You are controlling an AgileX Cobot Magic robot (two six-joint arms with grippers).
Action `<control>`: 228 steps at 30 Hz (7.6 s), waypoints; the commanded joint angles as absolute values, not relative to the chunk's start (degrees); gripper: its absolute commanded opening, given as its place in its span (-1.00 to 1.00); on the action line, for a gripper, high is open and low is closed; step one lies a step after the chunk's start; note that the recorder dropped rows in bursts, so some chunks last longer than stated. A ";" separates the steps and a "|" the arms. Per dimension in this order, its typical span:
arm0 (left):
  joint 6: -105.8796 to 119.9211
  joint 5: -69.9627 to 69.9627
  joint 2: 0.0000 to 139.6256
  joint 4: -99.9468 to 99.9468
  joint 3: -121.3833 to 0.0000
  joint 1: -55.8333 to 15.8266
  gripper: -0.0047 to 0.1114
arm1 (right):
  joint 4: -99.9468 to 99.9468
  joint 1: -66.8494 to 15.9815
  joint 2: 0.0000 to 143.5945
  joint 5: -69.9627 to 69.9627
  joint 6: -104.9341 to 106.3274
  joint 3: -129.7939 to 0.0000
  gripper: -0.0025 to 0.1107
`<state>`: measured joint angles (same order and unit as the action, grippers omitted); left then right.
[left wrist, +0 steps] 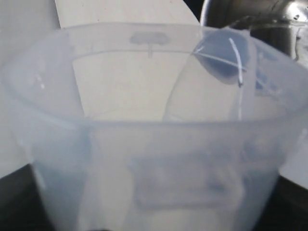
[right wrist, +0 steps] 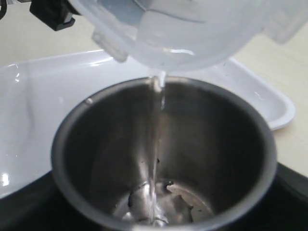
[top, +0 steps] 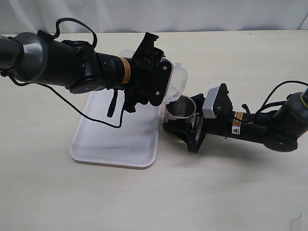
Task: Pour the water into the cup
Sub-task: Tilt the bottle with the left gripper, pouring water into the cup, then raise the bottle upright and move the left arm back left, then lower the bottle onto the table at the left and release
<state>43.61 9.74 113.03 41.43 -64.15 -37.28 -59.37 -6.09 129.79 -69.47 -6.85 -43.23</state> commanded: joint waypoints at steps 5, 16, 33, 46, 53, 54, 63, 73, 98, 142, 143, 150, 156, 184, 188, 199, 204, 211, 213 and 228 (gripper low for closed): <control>46.89 12.51 112.53 41.41 -64.78 -37.45 -0.92 | -61.11 -6.14 129.75 -69.96 -6.81 -43.29 -0.88; 50.98 12.74 112.53 41.14 -64.78 -37.45 -0.92 | -62.37 -6.14 129.75 -69.96 -6.81 -43.29 -0.88; 56.04 17.20 112.53 41.14 -64.78 -37.45 -0.92 | -62.37 -6.14 129.75 -69.96 -6.81 -43.29 -0.88; 61.90 17.47 112.53 41.14 -64.78 -37.45 -0.92 | -62.37 -6.14 129.75 -69.96 -6.81 -43.29 -0.88; 67.02 17.47 112.53 40.90 -64.78 -37.45 -0.92 | -62.37 -6.14 129.75 -69.96 -6.81 -43.29 -0.88; 67.67 17.47 112.53 40.90 -64.78 -37.45 -0.92 | -62.37 -6.14 129.75 -69.96 -6.81 -43.29 -0.88; 72.62 18.54 112.53 40.90 -64.78 -37.45 -0.92 | -62.37 -6.14 129.75 -69.96 -6.81 -43.29 -0.88; 78.78 20.83 112.53 40.90 -64.78 -37.45 -0.92 | -62.37 -6.14 129.75 -69.96 -6.81 -43.29 -0.88; 70.63 21.58 112.53 40.90 -64.78 -37.45 -0.92 | -62.37 -6.14 129.75 -69.96 -6.81 -43.29 -0.88; -16.62 35.49 122.36 15.96 -75.17 -2.00 -0.92 | -61.73 -6.14 129.75 -69.96 -6.81 -43.29 -0.88; -16.34 35.49 123.04 15.85 -75.32 -1.87 -0.92 | -61.73 -6.14 129.75 -69.96 -6.81 -43.29 -0.88; -13.32 38.33 127.60 19.91 -75.43 -1.71 -0.92 | -61.73 -6.14 129.75 -69.96 -6.81 -43.29 -0.88; -13.32 38.86 130.43 19.91 -75.43 -1.71 -0.92 | -61.73 -6.14 129.75 -69.96 -6.81 -43.29 -0.88; -13.32 41.06 133.33 20.32 -75.43 -1.71 -0.22 | -61.73 -6.14 129.75 -69.96 -6.81 -43.29 -0.88; -13.32 40.84 133.33 20.32 -75.43 -1.71 0.37 | -61.73 -6.14 129.75 -69.96 -6.81 -43.29 -0.88; -13.32 38.94 133.33 20.32 -75.43 -1.71 0.53 | -61.73 -6.14 129.75 -69.96 -6.81 -43.29 -0.88; -13.32 36.74 133.33 20.32 -75.43 -1.71 0.72 | -61.73 -6.14 129.75 -69.96 -6.81 -43.29 -0.88; -13.32 32.18 133.10 20.32 -75.43 -1.46 0.89 | -61.73 -6.14 129.75 -69.96 -6.81 -43.29 -0.88; -13.32 31.27 133.10 20.44 -75.29 -1.32 0.89 | -61.73 -6.14 129.75 -69.96 -6.81 -43.29 -0.88; -13.20 34.39 127.56 20.80 -67.57 -1.32 0.89 | -61.73 -6.14 129.75 -69.96 -6.81 -43.29 -0.88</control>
